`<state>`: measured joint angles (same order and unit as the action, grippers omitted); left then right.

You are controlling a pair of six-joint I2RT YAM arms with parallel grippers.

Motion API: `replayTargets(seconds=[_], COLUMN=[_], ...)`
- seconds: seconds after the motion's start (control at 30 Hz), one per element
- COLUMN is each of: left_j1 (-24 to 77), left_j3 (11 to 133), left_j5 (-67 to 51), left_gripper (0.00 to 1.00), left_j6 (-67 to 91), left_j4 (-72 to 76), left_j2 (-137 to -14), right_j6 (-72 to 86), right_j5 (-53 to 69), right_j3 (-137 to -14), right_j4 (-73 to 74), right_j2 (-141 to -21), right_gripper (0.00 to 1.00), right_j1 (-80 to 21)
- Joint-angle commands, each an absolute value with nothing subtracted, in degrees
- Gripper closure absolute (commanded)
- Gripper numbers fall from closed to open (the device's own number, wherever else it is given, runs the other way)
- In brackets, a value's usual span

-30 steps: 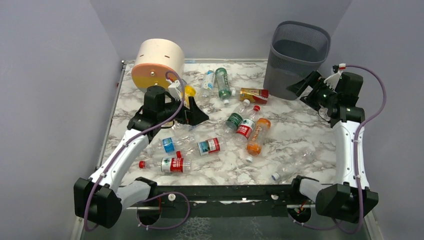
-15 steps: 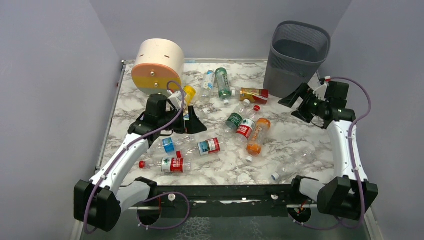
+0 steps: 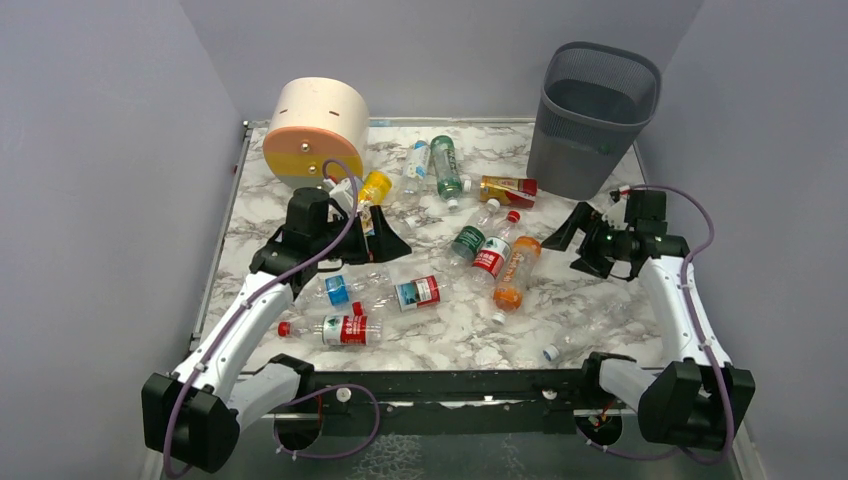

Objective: Put the plastic bottles in the bin
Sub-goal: Pick up the plastic bottle at the center of the board.

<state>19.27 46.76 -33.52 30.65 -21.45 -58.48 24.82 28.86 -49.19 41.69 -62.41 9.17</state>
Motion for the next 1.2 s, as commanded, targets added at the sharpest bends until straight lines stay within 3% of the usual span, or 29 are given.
replayTargets(seconds=[0.0,0.43,0.8,1.17], left_j1=[20.2,21.7,23.9,24.3], left_j3=[48.1,54.3,44.5,41.1], left_j5=[-31.1,-29.7,-26.5,-31.2], left_gripper=[0.01,0.01,0.01,0.01], left_j6=[35.6,35.6,37.0,36.0], left_j4=[-19.9,-20.5,-19.5,-17.5], left_j2=[-56.4,-63.9,-55.4,-51.1], right_j6=[23.3,23.2,27.9,32.2], right_j5=[23.8,21.7,14.9,10.9], right_j3=[-48.9,-46.5,-43.1,-41.2], right_j4=[41.9,35.3,32.0,30.2], right_j2=[-63.4,-70.3,-72.7,-70.1], right_gripper=[0.0,0.0,0.0,0.0], right_j1=[5.1,2.4,-9.6,-10.5])
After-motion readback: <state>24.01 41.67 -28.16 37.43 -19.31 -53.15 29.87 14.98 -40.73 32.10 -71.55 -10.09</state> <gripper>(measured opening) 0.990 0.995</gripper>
